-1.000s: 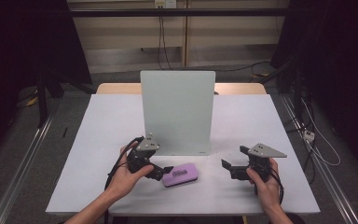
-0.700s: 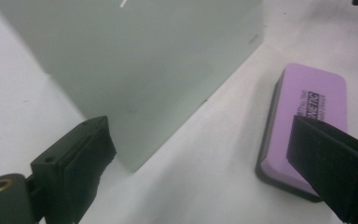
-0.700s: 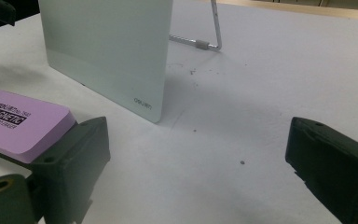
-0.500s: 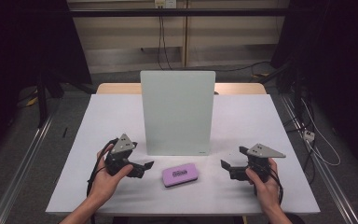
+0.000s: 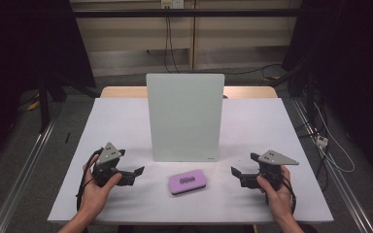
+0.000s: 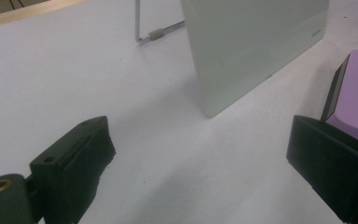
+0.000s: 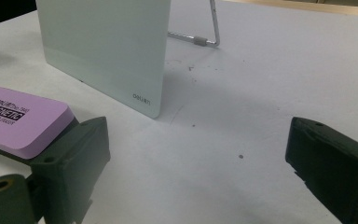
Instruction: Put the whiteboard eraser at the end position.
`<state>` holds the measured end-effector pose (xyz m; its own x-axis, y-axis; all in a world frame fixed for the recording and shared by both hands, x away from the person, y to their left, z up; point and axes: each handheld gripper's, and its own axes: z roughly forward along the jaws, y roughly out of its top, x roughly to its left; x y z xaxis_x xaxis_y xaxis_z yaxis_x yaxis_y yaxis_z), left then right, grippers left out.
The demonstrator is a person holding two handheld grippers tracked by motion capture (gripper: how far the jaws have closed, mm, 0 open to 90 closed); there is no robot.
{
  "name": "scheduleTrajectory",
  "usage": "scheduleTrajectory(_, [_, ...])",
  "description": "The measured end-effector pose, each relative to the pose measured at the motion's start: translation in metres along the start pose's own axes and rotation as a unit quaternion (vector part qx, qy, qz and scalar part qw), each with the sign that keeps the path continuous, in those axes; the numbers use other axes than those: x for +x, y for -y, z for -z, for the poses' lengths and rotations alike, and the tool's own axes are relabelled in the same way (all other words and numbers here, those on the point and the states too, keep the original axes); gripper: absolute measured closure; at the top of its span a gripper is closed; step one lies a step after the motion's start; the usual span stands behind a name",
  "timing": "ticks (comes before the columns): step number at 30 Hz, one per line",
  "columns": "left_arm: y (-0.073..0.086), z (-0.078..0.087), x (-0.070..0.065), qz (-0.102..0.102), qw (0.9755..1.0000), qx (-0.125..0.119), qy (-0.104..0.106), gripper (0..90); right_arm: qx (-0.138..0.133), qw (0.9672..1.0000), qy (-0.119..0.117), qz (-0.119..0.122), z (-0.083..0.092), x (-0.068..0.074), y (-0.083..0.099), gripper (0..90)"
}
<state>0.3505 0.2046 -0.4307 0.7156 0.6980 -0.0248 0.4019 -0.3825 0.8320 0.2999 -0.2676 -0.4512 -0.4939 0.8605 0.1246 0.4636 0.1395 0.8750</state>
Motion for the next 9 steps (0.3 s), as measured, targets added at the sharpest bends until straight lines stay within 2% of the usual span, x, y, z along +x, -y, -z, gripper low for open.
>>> scheduleTrajectory(3, [0.0065,0.0027,0.0050,0.024,0.9996,-0.014,-0.002,6.4,0.000,1.0000,0.001,0.001,0.0008,-0.0004,0.0001,6.1])
scheduleTrajectory(6, [0.0087,0.0071,0.0085,0.019,0.9994,-0.021,-0.020,6.4,0.000,1.0000,0.002,0.000,0.0019,-0.0010,0.0005,6.2])
scheduleTrajectory(8, [0.0105,0.0080,0.0106,0.033,0.9990,-0.026,-0.018,6.4,0.000,1.0000,0.003,-0.003,0.0019,-0.0015,0.0006,6.2])
scheduleTrajectory(9, [0.0110,0.0083,0.0114,0.031,0.9989,-0.026,-0.022,6.4,0.000,1.0000,0.003,-0.004,0.0018,-0.0015,0.0004,6.2])
